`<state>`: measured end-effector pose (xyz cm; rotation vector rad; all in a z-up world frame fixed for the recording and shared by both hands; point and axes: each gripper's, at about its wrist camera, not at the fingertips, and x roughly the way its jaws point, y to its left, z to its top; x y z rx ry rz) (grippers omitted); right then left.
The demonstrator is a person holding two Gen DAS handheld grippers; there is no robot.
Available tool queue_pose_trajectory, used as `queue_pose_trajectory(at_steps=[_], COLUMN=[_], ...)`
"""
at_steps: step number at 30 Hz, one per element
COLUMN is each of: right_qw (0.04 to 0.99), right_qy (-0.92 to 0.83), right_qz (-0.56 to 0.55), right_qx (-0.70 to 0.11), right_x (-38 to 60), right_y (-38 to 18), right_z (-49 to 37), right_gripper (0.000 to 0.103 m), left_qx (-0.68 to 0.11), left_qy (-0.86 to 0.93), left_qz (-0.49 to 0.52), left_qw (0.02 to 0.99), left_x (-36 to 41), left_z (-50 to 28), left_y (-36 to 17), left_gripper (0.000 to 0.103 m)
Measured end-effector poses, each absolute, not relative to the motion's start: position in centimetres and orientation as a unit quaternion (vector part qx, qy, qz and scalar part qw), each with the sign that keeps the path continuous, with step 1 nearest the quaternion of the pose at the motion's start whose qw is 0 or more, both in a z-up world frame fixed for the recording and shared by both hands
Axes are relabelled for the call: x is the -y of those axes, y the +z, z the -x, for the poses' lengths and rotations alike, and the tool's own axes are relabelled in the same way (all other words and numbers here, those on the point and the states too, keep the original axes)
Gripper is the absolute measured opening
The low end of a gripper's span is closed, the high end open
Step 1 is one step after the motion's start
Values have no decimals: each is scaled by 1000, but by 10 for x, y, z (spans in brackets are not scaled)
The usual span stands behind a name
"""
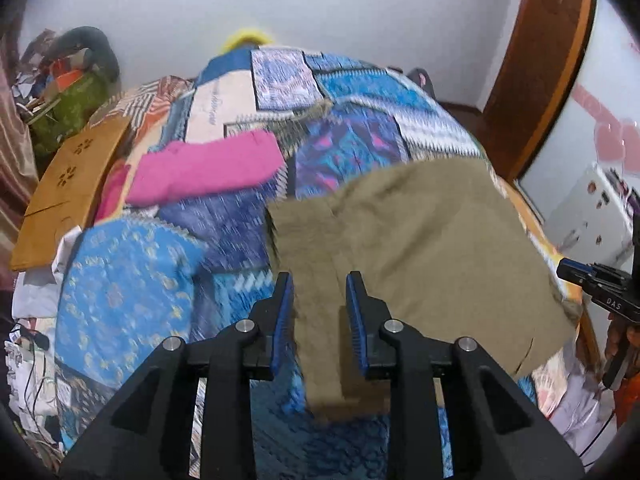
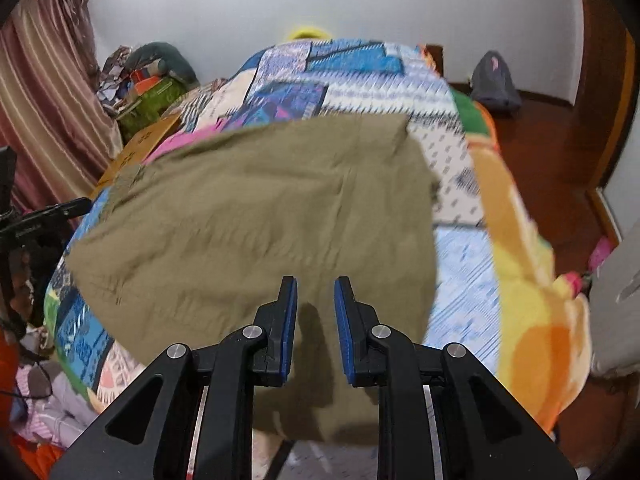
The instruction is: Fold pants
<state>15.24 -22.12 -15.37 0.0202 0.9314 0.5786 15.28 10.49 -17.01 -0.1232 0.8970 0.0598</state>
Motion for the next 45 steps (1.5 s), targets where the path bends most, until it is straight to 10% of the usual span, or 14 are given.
queue_pose_trajectory(at_steps=[7, 33, 37, 45], right_qw=[870, 824, 828, 856], right_qy=[266, 263, 264, 245], right_qz=[0, 17, 41, 85], right_qx=[-416, -501, -493, -447], right_x=[220, 191, 184, 175], right_y=[-139, -231, -231, -215], right_z=[-194, -349, -349, -349], right_gripper=[32, 33, 12, 5], left_qx=[-441, -496, -499, -496], left_qy=[35, 35, 39, 82], left_qz=[61, 57, 66, 56], left_qw=[895, 866, 863, 863], left_x=[-124, -140, -144, -148], left_z=[-188, -264, -267, -267], left_y=[-167, -236, -238, -243], left_gripper=[34, 55, 55, 54])
